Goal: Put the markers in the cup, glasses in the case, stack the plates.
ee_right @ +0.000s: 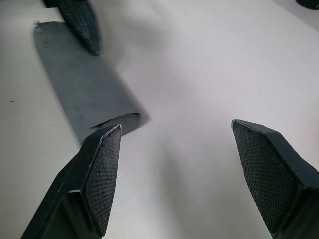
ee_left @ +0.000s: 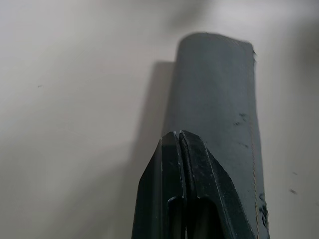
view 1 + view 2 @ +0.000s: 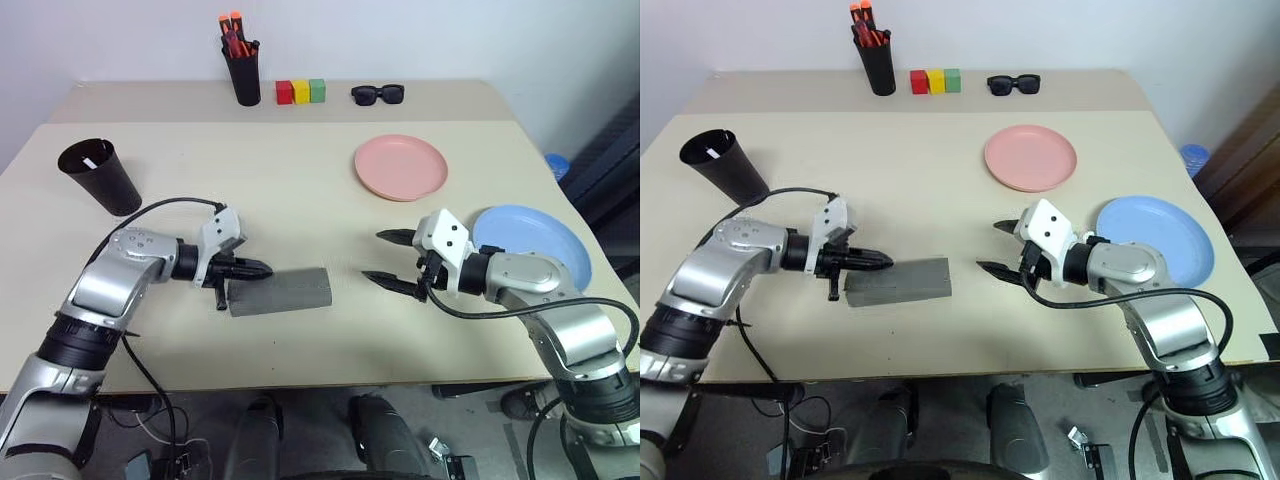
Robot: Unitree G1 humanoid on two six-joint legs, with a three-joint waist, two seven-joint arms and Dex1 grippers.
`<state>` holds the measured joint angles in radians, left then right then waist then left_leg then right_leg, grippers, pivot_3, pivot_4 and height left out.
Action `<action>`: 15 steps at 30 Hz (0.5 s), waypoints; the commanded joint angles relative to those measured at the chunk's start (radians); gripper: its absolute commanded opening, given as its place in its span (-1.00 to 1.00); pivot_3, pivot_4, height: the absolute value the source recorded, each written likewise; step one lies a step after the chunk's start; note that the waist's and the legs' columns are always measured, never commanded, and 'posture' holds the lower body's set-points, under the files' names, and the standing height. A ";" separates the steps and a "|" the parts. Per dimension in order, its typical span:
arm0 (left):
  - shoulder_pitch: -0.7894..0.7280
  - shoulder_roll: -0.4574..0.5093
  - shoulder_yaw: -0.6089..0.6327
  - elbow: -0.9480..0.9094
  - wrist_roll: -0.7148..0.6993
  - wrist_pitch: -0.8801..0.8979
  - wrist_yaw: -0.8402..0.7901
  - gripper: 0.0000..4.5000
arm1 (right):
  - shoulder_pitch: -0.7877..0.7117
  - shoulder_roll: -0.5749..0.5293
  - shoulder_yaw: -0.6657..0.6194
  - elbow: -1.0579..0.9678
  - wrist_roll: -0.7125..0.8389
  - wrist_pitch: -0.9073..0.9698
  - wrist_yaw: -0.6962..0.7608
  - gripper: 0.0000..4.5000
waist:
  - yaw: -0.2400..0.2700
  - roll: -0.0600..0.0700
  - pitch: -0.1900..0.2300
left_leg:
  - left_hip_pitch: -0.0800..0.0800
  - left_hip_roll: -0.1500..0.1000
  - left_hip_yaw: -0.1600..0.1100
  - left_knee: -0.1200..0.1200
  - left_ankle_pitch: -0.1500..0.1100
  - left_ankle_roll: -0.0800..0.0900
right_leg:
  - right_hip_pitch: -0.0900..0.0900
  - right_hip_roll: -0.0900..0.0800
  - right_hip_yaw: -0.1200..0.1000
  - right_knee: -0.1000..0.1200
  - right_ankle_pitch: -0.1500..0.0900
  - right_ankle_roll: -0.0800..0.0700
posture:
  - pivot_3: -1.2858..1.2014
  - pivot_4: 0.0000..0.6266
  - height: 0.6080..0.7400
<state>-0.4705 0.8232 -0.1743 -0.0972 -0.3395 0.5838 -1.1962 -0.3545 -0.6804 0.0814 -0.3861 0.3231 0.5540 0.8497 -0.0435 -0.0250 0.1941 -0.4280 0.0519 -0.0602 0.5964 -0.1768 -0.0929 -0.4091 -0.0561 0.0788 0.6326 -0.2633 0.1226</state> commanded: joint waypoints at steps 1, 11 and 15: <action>0.045 0.029 0.021 -0.077 -0.003 -0.008 -0.003 -0.99 | -0.033 0.010 0.007 0.027 -0.018 -0.037 -0.002 0.60 | 0.000 0.000 0.000 | 0.000 0.000 0.000 0.000 0.000 0.000 | 0.000 0.000 0.000 0.000 0.000 0.000 | 0.03 -0.52 1.00; 0.145 -0.101 0.268 -0.169 -0.124 -0.102 0.168 -0.99 | -0.301 0.066 0.109 0.554 -0.333 -0.226 -0.224 0.60 | 0.000 0.000 0.000 | 0.000 0.000 0.000 0.001 0.000 0.000 | 0.000 0.000 0.000 0.000 0.001 0.000 | 0.03 -0.52 1.00; 0.207 -0.109 0.333 -0.244 -0.197 -0.094 0.172 -0.99 | -0.447 0.095 0.181 0.846 -0.472 -0.441 -0.297 0.60 | -0.004 0.001 0.001 | 0.000 0.000 0.001 -0.001 0.000 0.000 | -0.001 0.000 0.000 0.000 0.001 0.000 | 0.03 -0.52 1.00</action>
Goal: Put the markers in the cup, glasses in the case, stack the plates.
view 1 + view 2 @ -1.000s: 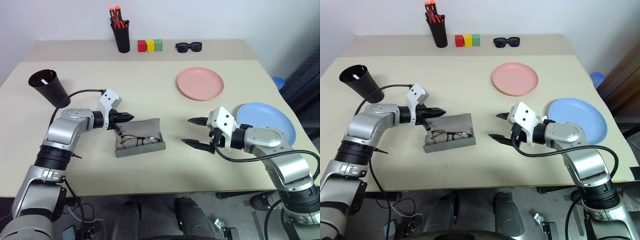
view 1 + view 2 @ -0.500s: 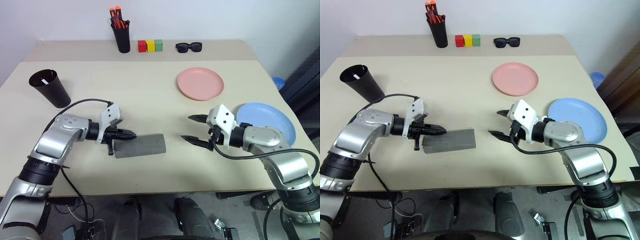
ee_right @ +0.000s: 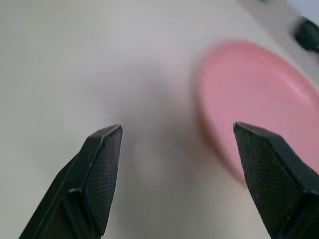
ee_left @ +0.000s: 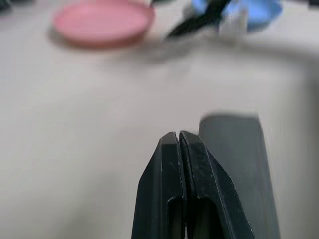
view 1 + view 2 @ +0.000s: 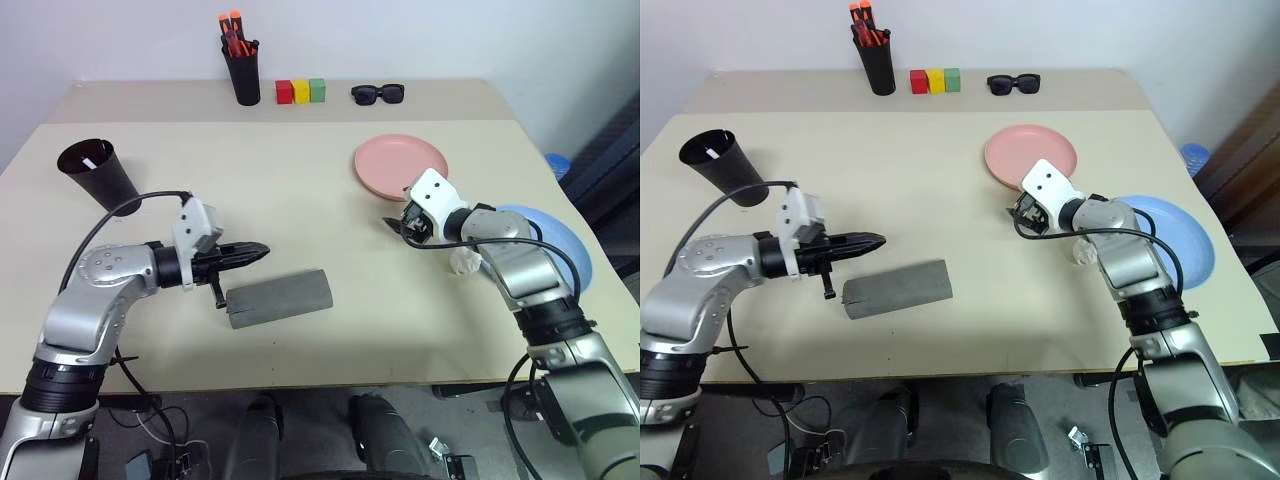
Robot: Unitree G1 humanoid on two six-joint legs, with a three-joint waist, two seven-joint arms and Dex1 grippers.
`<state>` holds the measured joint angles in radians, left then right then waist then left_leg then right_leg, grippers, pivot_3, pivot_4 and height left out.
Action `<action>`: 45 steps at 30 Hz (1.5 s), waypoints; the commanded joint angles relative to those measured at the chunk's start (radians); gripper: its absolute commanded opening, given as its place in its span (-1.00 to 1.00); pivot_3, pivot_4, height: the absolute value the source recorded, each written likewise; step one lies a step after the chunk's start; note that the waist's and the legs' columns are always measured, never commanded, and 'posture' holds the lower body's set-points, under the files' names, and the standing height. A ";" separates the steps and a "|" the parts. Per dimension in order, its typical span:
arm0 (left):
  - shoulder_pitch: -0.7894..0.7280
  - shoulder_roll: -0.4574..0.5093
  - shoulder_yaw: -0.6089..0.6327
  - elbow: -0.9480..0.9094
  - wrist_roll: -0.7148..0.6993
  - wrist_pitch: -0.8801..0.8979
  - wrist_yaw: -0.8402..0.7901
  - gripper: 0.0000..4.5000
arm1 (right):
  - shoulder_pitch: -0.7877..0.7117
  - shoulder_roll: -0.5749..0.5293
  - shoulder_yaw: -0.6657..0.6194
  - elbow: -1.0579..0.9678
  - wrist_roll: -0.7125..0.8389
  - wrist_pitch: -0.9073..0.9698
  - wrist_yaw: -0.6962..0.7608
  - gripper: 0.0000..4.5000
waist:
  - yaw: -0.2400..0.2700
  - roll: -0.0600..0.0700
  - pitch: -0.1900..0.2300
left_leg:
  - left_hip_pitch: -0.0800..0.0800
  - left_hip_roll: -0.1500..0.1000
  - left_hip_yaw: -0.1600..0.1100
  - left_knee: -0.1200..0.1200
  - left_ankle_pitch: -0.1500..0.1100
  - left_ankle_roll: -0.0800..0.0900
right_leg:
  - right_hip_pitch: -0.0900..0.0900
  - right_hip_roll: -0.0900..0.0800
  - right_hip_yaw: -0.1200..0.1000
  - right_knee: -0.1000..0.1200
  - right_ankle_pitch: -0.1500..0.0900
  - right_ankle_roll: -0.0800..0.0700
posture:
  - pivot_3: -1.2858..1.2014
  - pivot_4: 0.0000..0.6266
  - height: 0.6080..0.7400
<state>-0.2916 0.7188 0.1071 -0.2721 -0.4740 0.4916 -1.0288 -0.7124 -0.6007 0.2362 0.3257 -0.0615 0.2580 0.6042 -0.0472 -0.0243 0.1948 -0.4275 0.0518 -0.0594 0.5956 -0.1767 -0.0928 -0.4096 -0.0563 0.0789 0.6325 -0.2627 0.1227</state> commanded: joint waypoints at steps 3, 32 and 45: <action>0.071 -0.007 0.073 -0.126 -0.106 0.014 0.021 -0.99 | -0.192 0.052 0.066 0.355 -0.162 -0.272 -0.103 0.60 | -0.009 0.001 0.001 | 0.000 0.000 0.000 0.000 0.000 0.000 | 0.000 0.000 0.000 0.000 0.000 0.000 | 0.03 -0.52 1.00; 0.048 -0.158 -0.079 -0.203 -0.129 -0.009 0.200 -1.00 | 0.177 -0.363 -0.238 -0.187 0.043 -0.262 0.257 -0.96 | 0.028 0.006 0.002 | 0.001 -0.001 -0.001 0.001 -0.001 0.001 | 0.003 0.000 0.000 0.001 0.000 0.006 | 0.03 -0.52 1.00; -0.087 -0.216 -0.248 -0.052 -0.076 -0.091 0.033 -1.00 | 0.791 -0.517 -0.577 -0.486 0.053 -0.007 0.337 -0.96 | 0.000 0.009 -0.001 | 0.002 -0.001 0.001 0.014 -0.002 0.003 | 0.007 0.000 0.002 0.002 0.000 -0.001 | 0.03 -0.52 1.00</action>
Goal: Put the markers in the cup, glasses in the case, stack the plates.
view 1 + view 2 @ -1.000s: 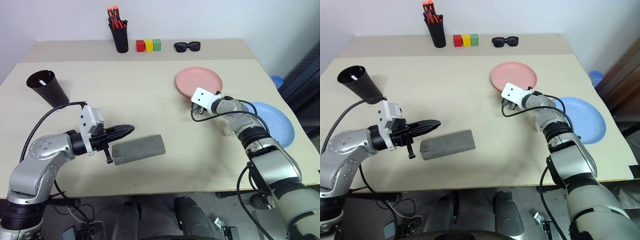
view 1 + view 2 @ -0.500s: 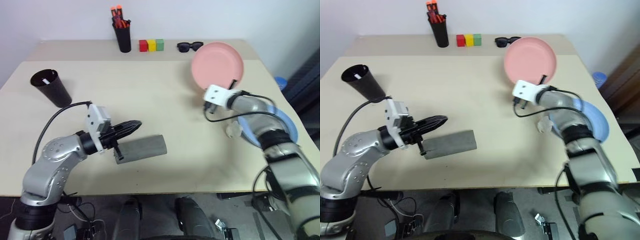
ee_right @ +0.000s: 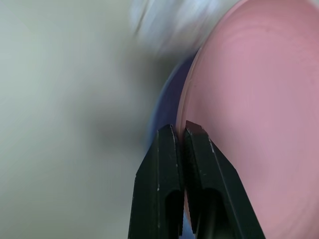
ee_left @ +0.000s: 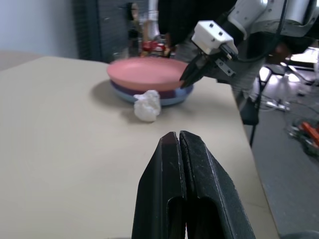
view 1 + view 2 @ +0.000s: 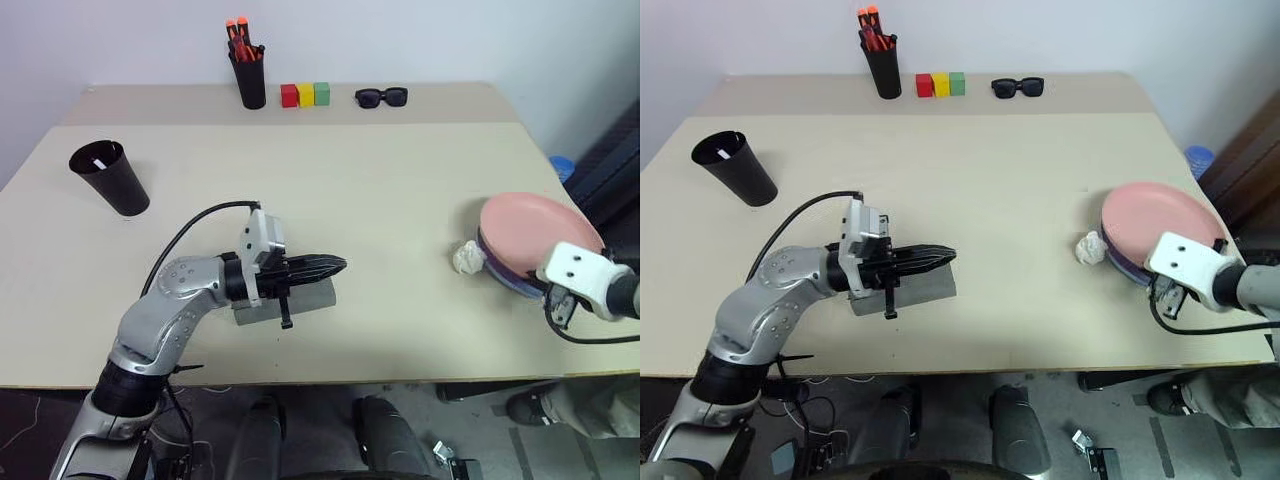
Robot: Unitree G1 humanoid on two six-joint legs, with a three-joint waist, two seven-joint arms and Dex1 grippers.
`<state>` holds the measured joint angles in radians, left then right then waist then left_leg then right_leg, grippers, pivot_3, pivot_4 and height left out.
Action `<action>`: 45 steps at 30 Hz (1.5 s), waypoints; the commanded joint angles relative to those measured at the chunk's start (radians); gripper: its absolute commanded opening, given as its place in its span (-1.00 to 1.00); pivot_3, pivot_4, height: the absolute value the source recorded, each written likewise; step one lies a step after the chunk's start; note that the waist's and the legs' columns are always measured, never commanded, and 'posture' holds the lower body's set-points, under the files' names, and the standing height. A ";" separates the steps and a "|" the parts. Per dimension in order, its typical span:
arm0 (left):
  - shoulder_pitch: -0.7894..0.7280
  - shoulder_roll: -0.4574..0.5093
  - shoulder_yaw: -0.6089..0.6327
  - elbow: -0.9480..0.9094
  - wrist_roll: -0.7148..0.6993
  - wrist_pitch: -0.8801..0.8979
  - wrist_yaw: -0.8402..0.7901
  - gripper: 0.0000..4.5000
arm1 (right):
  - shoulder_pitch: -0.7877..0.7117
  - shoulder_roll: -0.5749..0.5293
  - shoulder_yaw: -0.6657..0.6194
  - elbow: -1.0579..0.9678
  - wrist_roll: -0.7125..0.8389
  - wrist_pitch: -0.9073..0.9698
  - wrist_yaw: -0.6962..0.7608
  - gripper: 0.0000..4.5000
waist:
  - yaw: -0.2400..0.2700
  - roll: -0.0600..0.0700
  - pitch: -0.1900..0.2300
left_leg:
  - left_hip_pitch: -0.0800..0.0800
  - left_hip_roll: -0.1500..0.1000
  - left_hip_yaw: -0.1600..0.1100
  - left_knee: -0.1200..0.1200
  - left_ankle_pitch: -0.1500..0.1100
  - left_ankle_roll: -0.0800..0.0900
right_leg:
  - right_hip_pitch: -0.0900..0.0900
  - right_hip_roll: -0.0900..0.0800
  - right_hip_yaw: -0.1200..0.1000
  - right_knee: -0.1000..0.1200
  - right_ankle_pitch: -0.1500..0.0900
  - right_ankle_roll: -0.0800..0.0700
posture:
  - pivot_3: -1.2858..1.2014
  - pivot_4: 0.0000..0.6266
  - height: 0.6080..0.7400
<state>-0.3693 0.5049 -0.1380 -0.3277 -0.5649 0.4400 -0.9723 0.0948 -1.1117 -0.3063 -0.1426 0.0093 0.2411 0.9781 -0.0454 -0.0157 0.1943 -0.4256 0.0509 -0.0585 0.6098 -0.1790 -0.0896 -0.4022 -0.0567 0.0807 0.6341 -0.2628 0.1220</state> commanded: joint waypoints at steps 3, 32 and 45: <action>-0.002 -0.002 -0.006 0.012 0.027 -0.057 -0.035 -1.00 | -0.019 -0.005 -0.024 -0.009 -0.014 0.028 -0.038 -0.70 | 0.002 0.000 0.000 | 0.000 0.000 0.000 0.001 0.000 0.001 | 0.000 0.000 0.000 0.000 0.000 0.000 | 0.03 -0.52 1.00; 0.097 0.029 0.050 -0.118 0.006 -0.014 0.079 -1.00 | -0.302 0.159 0.262 0.072 -0.010 0.004 -0.126 -0.99 | 0.005 0.000 0.000 | -0.001 0.000 0.000 0.001 -0.001 0.001 | 0.001 0.000 0.000 0.000 0.000 0.000 | 0.03 -0.52 1.00; 0.059 0.032 0.067 -0.095 0.002 0.009 0.092 -1.00 | -0.408 0.088 0.115 0.123 0.015 0.077 -0.179 -0.99 | 0.006 0.000 0.000 | -0.001 0.000 0.000 0.001 -0.001 0.001 | 0.001 0.000 0.000 0.000 0.000 0.000 | 0.03 -0.52 1.00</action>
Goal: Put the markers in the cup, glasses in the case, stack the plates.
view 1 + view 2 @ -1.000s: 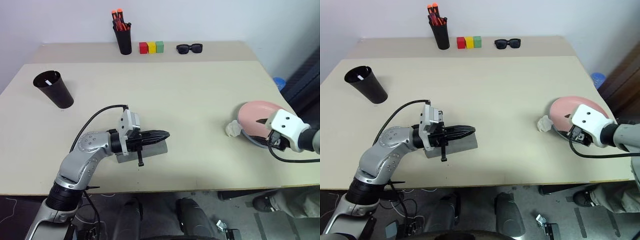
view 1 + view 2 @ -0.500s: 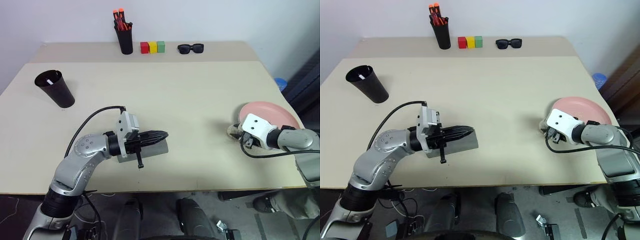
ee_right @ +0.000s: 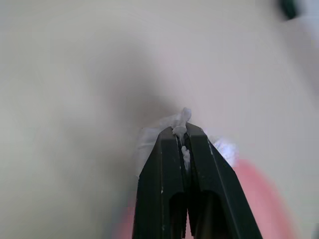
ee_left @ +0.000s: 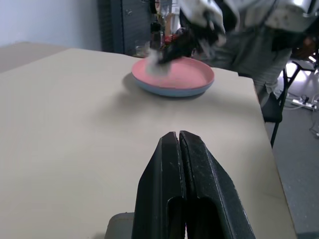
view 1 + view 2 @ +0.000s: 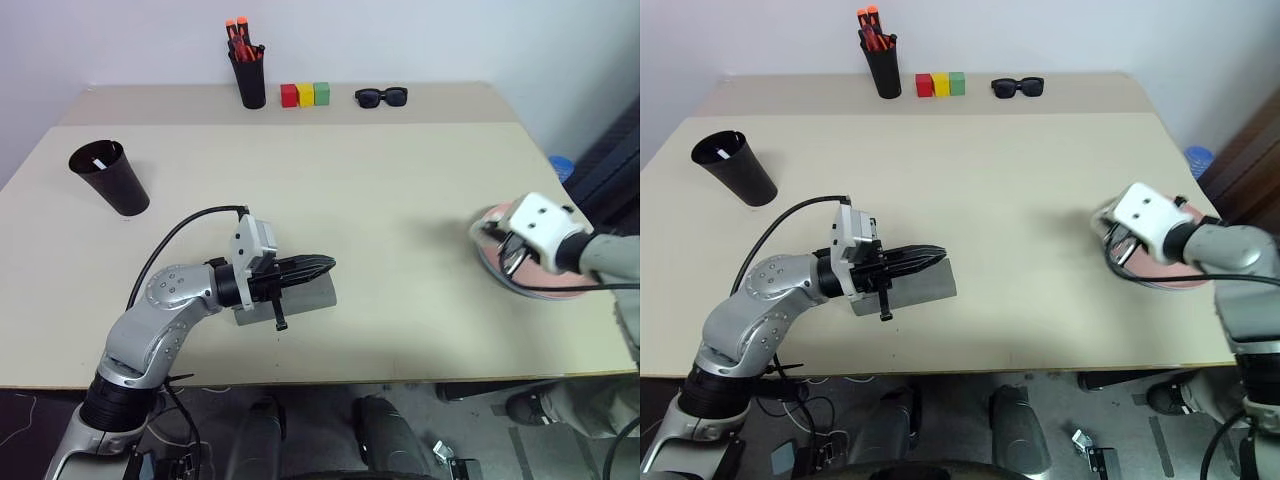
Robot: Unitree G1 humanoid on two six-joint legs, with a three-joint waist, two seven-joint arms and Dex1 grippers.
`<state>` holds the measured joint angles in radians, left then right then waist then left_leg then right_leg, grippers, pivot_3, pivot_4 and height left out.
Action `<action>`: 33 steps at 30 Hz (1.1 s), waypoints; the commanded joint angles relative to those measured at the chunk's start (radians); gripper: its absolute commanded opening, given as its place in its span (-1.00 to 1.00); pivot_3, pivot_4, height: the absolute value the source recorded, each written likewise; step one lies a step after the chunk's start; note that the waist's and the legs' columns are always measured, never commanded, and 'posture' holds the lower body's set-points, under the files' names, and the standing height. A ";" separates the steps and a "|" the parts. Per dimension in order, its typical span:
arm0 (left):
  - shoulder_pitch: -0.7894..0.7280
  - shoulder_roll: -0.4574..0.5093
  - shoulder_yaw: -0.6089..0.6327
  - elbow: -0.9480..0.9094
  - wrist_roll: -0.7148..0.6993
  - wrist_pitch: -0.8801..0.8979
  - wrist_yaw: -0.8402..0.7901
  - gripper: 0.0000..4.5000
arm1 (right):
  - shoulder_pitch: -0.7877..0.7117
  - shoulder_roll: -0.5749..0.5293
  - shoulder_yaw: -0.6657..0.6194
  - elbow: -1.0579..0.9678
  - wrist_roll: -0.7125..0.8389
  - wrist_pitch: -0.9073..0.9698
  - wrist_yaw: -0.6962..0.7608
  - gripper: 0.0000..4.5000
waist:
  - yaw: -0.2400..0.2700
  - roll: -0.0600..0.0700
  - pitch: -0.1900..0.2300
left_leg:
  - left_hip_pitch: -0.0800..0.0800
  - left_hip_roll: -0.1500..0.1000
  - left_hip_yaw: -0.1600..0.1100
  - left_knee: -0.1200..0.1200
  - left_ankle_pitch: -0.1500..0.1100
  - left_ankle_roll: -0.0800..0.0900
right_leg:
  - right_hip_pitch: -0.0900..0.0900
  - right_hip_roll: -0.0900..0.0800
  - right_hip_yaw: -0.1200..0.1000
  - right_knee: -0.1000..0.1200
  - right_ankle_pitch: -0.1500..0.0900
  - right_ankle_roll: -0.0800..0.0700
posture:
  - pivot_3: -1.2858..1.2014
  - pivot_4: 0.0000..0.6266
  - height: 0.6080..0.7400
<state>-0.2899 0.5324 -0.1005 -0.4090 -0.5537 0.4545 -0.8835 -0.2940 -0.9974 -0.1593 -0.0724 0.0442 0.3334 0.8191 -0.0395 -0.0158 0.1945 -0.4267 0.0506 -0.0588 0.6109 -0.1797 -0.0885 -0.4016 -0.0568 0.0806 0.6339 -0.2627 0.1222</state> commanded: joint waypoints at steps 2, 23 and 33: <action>-0.025 0.003 0.032 -0.002 -0.003 -0.010 0.006 -1.00 | -0.033 -0.024 -0.021 0.097 -0.020 -0.016 -0.017 -0.99 | -0.001 0.000 0.000 | 0.000 0.000 0.000 0.000 0.000 0.000 | 0.000 0.000 0.000 0.000 0.000 0.000 | 0.03 -0.52 1.00; 0.307 0.128 0.503 0.052 0.119 -0.119 0.217 -1.00 | -0.075 0.100 -0.070 -0.001 0.327 0.105 0.151 0.24 | 0.001 -0.001 0.001 | -0.001 0.000 0.000 -0.001 -0.001 0.001 | -0.001 0.000 0.000 0.000 0.000 0.000 | 0.03 -0.52 1.00; 0.475 0.092 0.569 -0.021 0.086 -0.098 0.229 -1.00 | -0.109 0.162 -0.018 0.152 0.317 0.022 0.165 0.24 | -0.004 -0.002 0.001 | -0.001 0.000 0.002 -0.001 -0.001 0.000 | -0.002 -0.002 0.000 -0.002 0.001 -0.002 | 0.03 -0.52 1.00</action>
<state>0.1796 0.6255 0.4476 -0.3933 -0.4502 0.3630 -0.6648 -0.3751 -0.8345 -0.1625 0.0801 0.3646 0.3832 0.9821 -0.0440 -0.0177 0.1951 -0.4273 0.0508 -0.0569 0.6096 -0.1806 -0.0883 -0.4033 -0.0587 0.0805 0.6319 -0.2621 0.1207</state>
